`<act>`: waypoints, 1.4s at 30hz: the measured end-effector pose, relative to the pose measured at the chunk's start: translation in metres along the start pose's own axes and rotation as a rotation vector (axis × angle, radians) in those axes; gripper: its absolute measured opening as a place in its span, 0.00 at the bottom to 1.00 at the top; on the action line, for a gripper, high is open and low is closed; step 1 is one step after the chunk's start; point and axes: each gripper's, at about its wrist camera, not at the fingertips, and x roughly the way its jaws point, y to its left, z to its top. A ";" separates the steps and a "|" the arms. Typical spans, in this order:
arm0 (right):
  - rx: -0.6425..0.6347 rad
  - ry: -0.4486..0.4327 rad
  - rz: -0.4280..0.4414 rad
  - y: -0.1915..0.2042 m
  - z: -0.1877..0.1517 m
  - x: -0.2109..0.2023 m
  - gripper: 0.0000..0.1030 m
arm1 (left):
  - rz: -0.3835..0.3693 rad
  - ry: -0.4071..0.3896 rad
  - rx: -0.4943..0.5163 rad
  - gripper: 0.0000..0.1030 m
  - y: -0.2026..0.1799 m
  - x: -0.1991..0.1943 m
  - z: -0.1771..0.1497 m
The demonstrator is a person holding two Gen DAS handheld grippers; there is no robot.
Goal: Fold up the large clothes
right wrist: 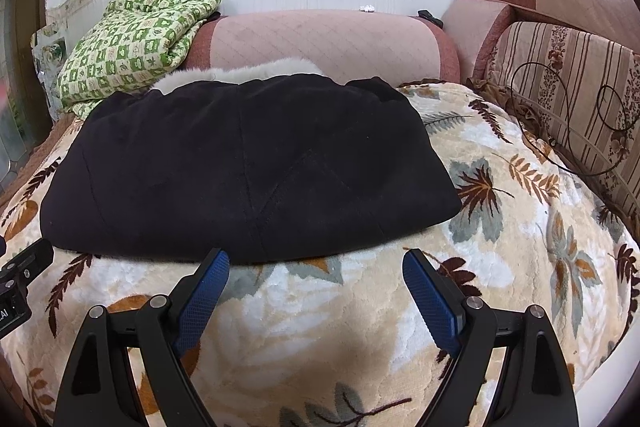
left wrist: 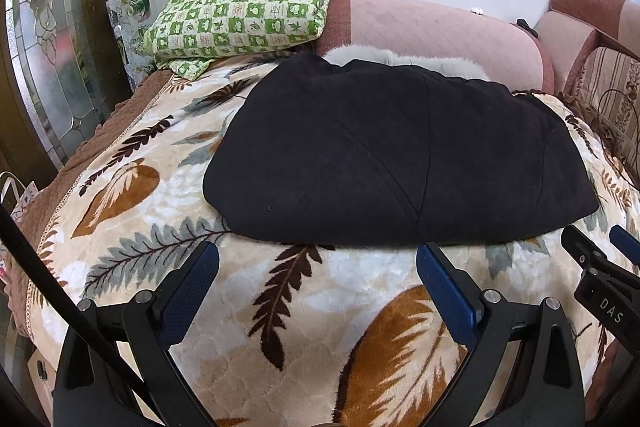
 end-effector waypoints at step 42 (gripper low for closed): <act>-0.008 0.005 -0.012 -0.003 0.000 0.000 0.89 | -0.037 0.026 0.027 0.96 -0.001 0.003 -0.004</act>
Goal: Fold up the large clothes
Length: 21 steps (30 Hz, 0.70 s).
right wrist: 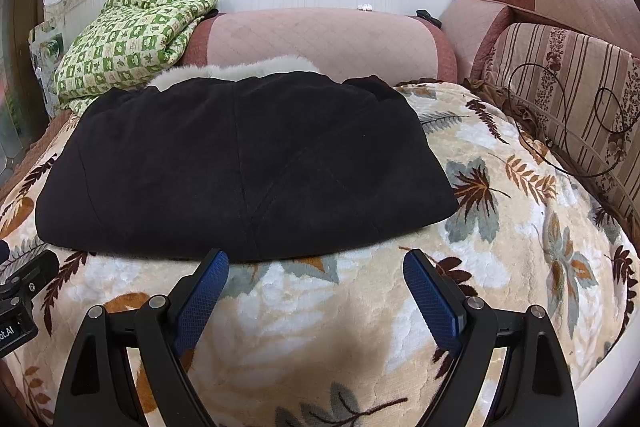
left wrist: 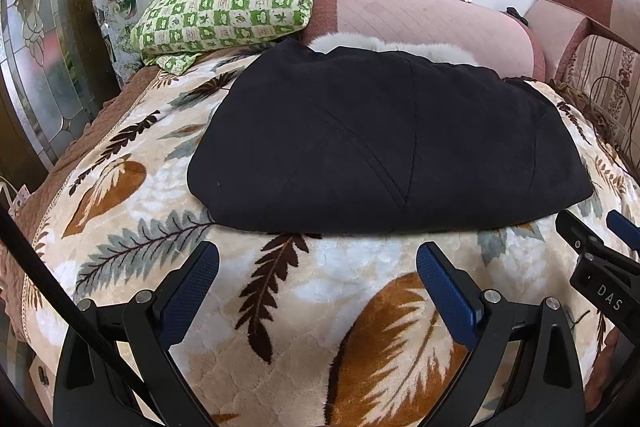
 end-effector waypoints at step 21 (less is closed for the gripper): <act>-0.070 0.017 -0.112 0.006 -0.001 0.007 0.89 | 0.005 0.010 0.016 0.96 -0.003 0.003 -0.001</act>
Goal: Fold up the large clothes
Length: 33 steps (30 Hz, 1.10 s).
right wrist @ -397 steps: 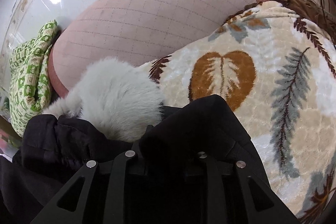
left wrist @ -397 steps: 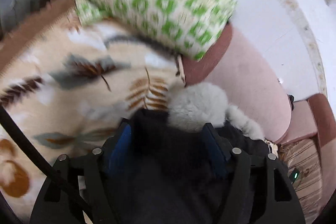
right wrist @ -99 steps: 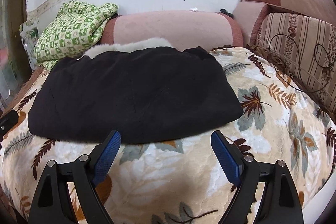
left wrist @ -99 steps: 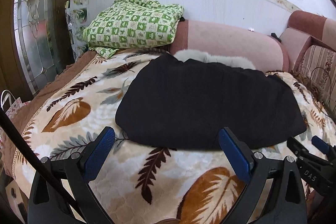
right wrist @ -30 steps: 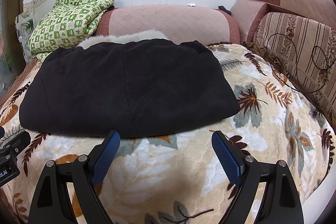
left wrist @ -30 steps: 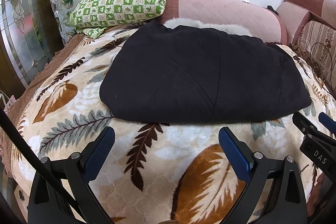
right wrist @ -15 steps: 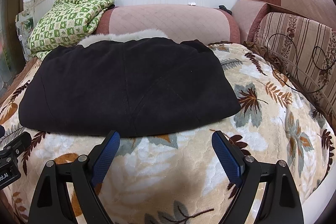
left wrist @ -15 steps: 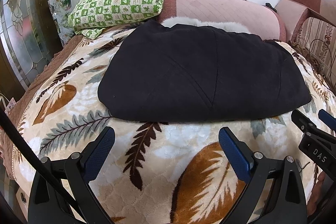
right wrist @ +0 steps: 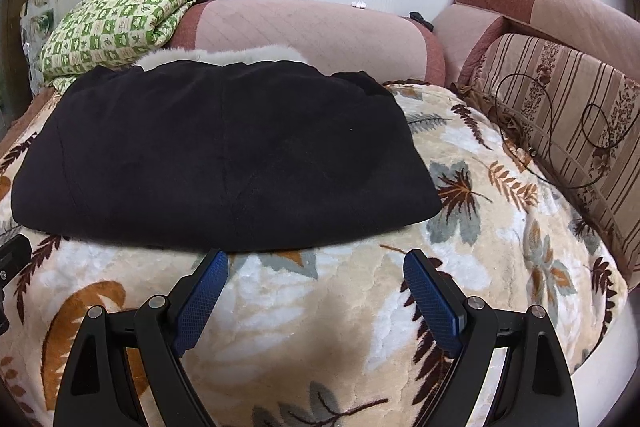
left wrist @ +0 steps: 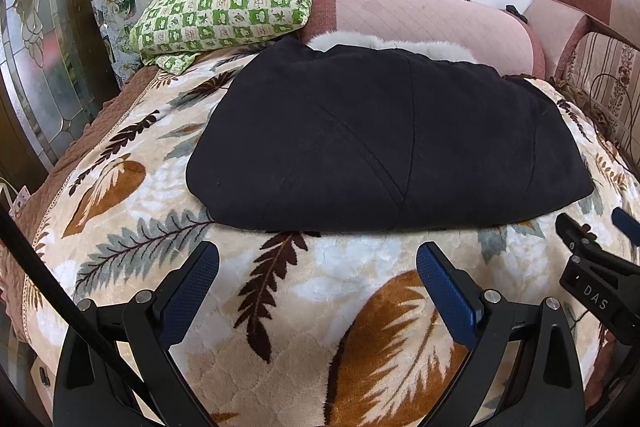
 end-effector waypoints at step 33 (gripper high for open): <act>-0.004 -0.013 0.004 0.000 0.001 -0.002 0.90 | 0.004 0.001 0.010 0.96 -0.001 0.002 -0.004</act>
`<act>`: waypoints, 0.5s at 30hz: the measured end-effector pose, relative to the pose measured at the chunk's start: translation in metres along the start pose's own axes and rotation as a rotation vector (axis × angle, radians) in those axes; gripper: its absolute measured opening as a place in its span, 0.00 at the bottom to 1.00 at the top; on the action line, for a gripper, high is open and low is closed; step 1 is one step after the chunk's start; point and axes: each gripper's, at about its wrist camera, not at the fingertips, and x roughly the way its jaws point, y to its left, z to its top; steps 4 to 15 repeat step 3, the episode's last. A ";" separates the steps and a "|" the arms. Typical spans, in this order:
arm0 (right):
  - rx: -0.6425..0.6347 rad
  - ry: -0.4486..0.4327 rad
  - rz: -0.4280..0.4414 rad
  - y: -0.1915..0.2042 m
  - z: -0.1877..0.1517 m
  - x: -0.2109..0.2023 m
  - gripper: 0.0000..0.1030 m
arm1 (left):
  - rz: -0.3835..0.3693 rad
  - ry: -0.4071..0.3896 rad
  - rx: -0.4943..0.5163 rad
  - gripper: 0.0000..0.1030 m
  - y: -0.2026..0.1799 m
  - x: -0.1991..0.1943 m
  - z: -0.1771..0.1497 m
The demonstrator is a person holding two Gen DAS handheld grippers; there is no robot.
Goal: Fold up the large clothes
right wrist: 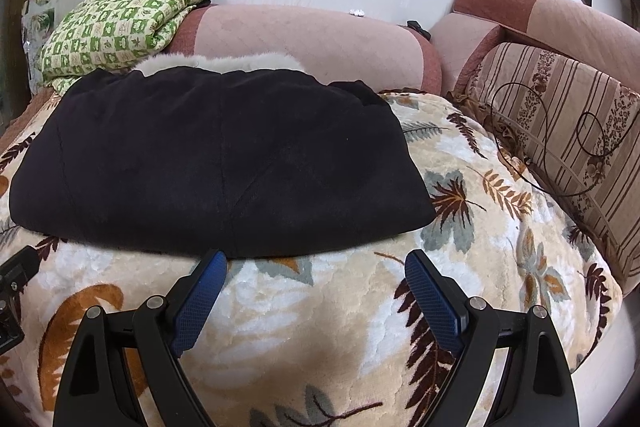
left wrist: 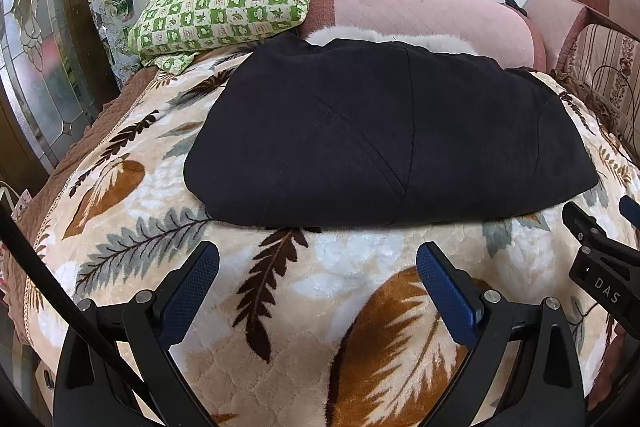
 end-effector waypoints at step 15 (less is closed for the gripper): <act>0.000 0.003 0.004 0.000 0.000 0.000 0.90 | 0.008 -0.002 0.005 0.96 0.000 -0.001 0.000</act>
